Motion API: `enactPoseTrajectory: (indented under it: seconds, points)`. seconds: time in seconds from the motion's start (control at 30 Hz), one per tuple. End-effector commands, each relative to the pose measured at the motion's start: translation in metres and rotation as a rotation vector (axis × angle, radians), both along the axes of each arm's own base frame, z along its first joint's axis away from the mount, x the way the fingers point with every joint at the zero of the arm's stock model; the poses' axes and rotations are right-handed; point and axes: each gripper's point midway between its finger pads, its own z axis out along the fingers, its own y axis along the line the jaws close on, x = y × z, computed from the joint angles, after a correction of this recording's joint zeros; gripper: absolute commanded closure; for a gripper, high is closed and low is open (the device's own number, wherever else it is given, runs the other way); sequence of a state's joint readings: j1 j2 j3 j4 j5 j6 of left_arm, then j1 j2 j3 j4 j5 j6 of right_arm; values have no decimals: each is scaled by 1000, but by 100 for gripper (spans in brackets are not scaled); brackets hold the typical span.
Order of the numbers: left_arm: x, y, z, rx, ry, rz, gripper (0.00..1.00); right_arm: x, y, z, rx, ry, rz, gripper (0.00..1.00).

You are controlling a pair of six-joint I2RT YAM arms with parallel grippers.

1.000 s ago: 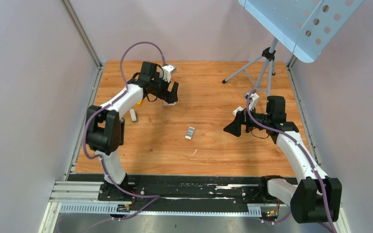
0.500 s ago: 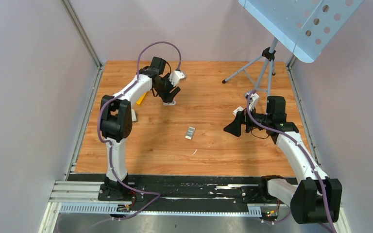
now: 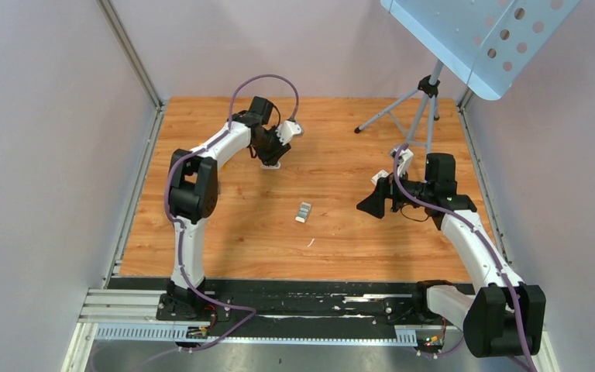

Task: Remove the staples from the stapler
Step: Pick up the stapler from the center of the board.

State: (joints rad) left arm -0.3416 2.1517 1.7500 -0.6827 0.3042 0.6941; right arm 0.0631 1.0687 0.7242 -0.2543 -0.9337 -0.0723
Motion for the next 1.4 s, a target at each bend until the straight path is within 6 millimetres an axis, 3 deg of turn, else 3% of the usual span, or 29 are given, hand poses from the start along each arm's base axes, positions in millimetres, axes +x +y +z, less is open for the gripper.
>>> enactPoseTrajectory:
  seconds: [0.0, 0.23, 0.4, 0.5, 0.7, 0.87, 1.03, 1.37]
  points:
    - [7, -1, -11, 45, -17, -6, 59, -7, 4, -2, 1, -5, 31, 0]
    - [6, -3, -14, 63, -32, -3, 65, -8, 4, -2, 0, -9, 32, 0]
    - [5, -5, -4, 49, -45, 9, 92, -10, 4, -2, -1, -12, 35, 0]
    - [-2, -7, 15, 21, -72, 30, 100, -11, 4, -1, -2, -18, 43, 0]
    - [-44, -24, 61, -84, -187, 4, 100, -16, 9, 3, 31, -4, 72, 0]
    - [-94, -50, 79, -191, -267, -18, 100, -25, 31, 19, 137, 21, 163, 0]
    - [-128, -73, 101, -320, -330, 1, 100, -26, 49, 18, 173, 74, 204, 0]
    - [-178, -118, 159, -614, -439, -62, 100, -1, 65, 28, 282, 161, 207, 0]
